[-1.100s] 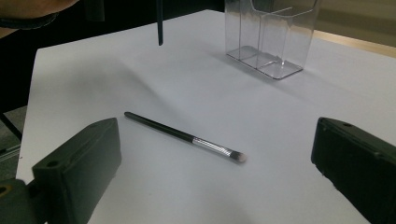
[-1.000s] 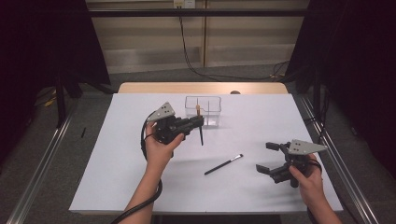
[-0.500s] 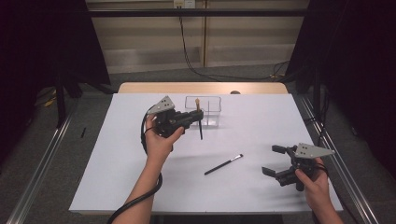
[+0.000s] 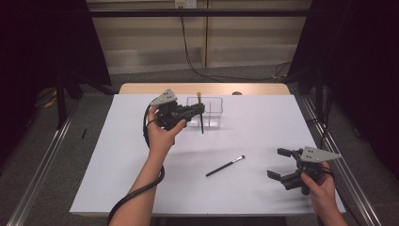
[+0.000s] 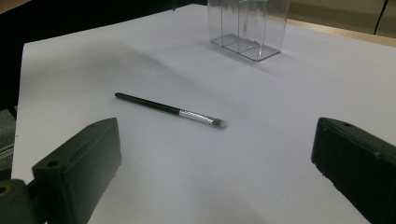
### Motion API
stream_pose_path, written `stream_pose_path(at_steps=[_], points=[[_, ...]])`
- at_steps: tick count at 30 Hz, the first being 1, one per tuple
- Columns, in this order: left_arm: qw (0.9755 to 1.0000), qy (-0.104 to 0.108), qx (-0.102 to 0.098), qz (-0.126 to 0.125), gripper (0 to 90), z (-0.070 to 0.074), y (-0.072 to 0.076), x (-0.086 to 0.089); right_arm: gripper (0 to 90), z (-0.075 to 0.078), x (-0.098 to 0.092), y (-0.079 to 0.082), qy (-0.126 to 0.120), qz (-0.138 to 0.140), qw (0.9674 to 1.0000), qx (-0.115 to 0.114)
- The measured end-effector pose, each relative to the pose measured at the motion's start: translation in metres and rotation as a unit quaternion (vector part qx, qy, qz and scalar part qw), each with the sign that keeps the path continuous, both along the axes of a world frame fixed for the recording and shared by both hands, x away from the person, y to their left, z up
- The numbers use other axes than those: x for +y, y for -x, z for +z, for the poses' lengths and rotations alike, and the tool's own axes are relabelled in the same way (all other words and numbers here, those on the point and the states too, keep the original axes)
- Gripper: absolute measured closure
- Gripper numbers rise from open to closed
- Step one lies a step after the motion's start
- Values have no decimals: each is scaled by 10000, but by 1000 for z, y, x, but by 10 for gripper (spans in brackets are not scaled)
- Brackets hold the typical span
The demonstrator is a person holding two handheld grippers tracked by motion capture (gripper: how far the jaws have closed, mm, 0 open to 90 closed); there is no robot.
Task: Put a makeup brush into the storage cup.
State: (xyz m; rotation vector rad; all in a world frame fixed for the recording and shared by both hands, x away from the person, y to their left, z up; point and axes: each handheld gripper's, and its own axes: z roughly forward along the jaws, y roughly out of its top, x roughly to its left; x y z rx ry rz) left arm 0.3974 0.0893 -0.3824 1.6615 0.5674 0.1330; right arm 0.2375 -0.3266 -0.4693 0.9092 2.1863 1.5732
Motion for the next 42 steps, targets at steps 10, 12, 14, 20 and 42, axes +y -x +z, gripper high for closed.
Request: stream_pose_path(at_steps=[10,12,14,20,42], points=[[9999,-74,-62,119,837,9,-13,-2,11,-1,-3,3,-4,-28,10000,10],[9998,-94,-77,140,837,11,-15,-2,10,-2,-3,3,-4,-22,10000,16],[9998,-100,-90,163,837,12,-17,-1,11,-2,-3,3,-6,-11,10000,12],[9995,-109,-115,287,836,17,-24,3,10,-2,-4,3,-11,1,10000,20],[9979,-147,-268,563,836,32,-45,5,11,-2,-2,2,-39,68,10000,-1]])
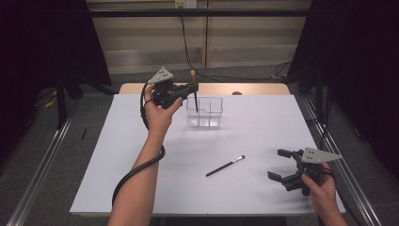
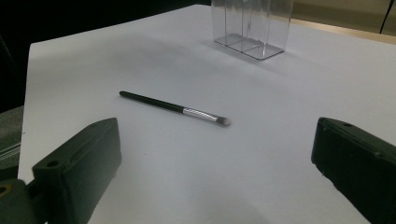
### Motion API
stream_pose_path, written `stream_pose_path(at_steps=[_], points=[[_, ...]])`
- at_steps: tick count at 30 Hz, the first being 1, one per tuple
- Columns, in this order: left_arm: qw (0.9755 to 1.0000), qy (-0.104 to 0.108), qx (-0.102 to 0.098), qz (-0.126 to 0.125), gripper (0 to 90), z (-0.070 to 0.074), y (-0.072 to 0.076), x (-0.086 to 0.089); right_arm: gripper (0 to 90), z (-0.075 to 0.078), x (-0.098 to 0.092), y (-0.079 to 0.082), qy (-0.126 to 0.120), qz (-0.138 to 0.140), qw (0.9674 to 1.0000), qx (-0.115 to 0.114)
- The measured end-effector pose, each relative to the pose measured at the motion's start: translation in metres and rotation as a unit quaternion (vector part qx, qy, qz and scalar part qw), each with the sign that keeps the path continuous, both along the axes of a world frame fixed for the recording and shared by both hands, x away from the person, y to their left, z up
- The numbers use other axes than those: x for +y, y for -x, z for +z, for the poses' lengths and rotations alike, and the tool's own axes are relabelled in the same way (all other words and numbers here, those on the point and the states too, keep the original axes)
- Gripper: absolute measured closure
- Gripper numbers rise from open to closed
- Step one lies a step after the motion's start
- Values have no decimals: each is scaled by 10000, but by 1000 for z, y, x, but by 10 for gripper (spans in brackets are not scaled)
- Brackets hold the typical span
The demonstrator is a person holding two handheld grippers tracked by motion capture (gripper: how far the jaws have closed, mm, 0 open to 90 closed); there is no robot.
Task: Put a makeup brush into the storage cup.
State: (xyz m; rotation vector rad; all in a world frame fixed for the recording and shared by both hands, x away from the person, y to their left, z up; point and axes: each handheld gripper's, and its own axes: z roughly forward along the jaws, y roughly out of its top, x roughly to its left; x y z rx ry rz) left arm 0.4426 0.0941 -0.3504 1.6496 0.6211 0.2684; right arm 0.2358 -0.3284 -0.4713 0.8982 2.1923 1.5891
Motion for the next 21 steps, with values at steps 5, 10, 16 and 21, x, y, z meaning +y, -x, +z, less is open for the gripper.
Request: stream_pose_path(at_steps=[5,10,16,21], points=[[9999,-10,-48,88,837,3,-5,-1,11,0,-1,1,-12,-6,10000,-12],[9999,-52,-76,124,837,7,-9,-4,11,0,1,1,-2,30,10000,-4],[9997,-54,-119,229,837,11,-14,-4,11,0,0,1,-17,47,10000,-39],[9993,-73,-130,341,836,12,-19,-4,12,1,-1,1,-31,41,10000,-40]])
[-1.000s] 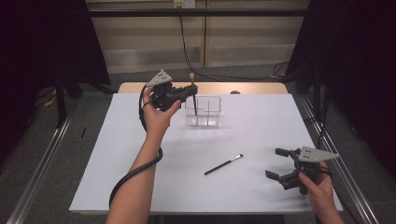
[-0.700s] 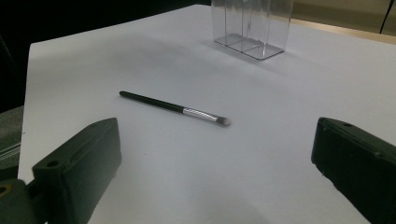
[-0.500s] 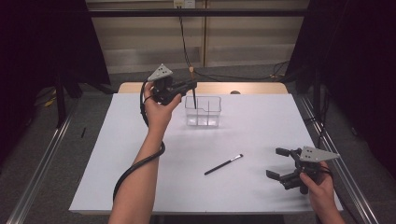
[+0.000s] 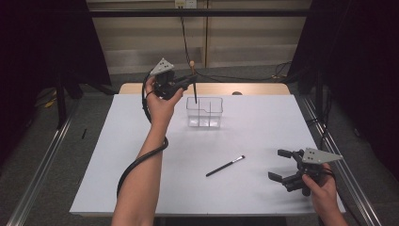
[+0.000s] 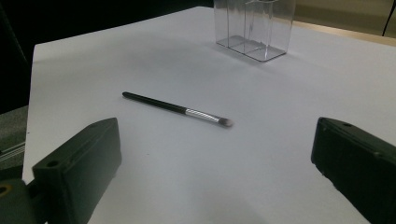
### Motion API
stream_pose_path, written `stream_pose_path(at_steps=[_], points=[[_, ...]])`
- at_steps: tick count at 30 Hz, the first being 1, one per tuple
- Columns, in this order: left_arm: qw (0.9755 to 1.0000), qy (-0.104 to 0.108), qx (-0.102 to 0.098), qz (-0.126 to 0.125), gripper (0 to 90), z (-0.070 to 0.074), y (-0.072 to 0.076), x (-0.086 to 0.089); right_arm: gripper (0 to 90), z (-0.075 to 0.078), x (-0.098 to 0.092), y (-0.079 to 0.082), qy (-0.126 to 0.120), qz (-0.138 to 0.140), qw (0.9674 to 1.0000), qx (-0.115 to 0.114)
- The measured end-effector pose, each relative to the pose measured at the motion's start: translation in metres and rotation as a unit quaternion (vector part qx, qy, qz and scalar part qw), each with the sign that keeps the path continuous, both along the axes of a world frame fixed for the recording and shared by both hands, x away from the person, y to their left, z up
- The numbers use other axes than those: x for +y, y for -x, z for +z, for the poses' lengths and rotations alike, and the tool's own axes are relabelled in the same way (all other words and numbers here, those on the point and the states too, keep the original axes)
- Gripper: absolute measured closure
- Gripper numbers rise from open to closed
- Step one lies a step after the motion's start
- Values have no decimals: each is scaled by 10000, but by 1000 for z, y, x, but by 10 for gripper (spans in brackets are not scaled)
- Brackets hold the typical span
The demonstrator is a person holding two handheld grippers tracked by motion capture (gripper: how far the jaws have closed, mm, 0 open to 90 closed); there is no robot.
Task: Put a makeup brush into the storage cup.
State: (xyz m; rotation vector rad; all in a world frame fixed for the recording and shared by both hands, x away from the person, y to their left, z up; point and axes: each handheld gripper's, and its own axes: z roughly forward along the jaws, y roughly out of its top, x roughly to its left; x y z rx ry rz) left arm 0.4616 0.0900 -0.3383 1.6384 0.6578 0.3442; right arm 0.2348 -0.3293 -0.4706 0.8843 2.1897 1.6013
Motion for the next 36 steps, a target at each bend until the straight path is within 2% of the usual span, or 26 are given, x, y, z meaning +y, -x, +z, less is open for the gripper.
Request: stream_pose_path(at_steps=[17,36], points=[[9996,-166,-10,246,836,-15,-9,0,12,1,-2,-1,-63,5,10000,-23],[9991,-266,35,329,836,-32,-8,3,12,1,-2,-1,-68,27,10000,-26]])
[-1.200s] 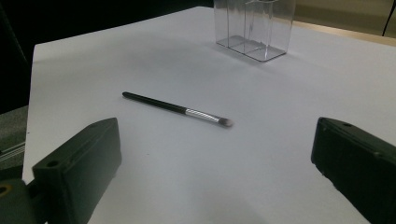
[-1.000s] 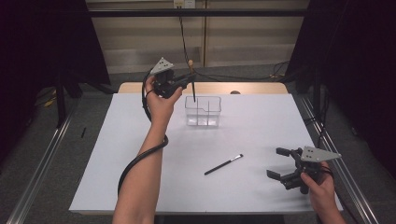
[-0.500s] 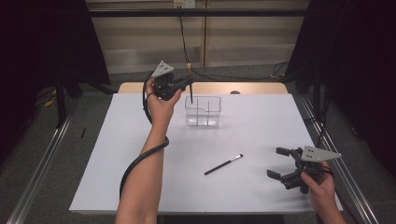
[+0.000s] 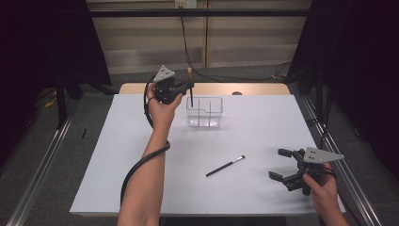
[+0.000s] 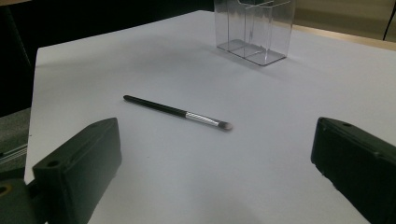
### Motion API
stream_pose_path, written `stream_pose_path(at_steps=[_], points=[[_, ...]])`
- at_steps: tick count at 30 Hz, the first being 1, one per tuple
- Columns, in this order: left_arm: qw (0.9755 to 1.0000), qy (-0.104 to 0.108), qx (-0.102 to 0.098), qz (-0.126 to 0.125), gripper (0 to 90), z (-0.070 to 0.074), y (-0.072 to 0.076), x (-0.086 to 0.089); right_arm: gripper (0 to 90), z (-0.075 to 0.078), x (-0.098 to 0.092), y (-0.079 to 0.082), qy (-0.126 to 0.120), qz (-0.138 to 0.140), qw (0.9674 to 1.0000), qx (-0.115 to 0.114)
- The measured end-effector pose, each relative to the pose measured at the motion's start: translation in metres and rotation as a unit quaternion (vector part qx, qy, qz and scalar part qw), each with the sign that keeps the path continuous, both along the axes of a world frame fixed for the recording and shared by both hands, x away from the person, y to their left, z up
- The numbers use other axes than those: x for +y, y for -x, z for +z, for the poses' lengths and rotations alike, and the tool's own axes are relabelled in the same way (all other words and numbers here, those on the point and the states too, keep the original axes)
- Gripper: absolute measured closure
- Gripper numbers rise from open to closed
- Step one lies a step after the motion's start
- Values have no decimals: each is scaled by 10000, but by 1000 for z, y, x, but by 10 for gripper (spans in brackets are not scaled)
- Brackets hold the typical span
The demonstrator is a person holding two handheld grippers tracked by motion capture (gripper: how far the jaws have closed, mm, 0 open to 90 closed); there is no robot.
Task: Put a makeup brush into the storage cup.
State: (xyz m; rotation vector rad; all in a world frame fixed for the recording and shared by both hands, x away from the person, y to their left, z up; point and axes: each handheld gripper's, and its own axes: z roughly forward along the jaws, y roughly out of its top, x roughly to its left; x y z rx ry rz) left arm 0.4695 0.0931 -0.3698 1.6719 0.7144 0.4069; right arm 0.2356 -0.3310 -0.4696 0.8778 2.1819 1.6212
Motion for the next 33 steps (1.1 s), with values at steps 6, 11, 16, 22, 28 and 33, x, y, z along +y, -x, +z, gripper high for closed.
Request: stream_pose_path(at_steps=[6,11,16,22,28,33], points=[[10000,-12,32,41,836,-5,1,1,12,0,0,0,-14,6,10000,-6],[10000,-22,34,44,836,-8,2,0,12,1,0,0,-19,4,10000,-18],[10000,-28,48,48,836,-11,3,0,12,1,0,1,-28,11,10000,-19],[9999,-48,75,47,835,-15,3,2,12,1,0,1,-31,18,10000,-20],[9999,-10,97,55,835,-17,4,3,12,1,1,0,-21,23,10000,-27],[9999,-17,116,19,835,-18,4,2,12,1,1,0,-25,33,10000,-31]])
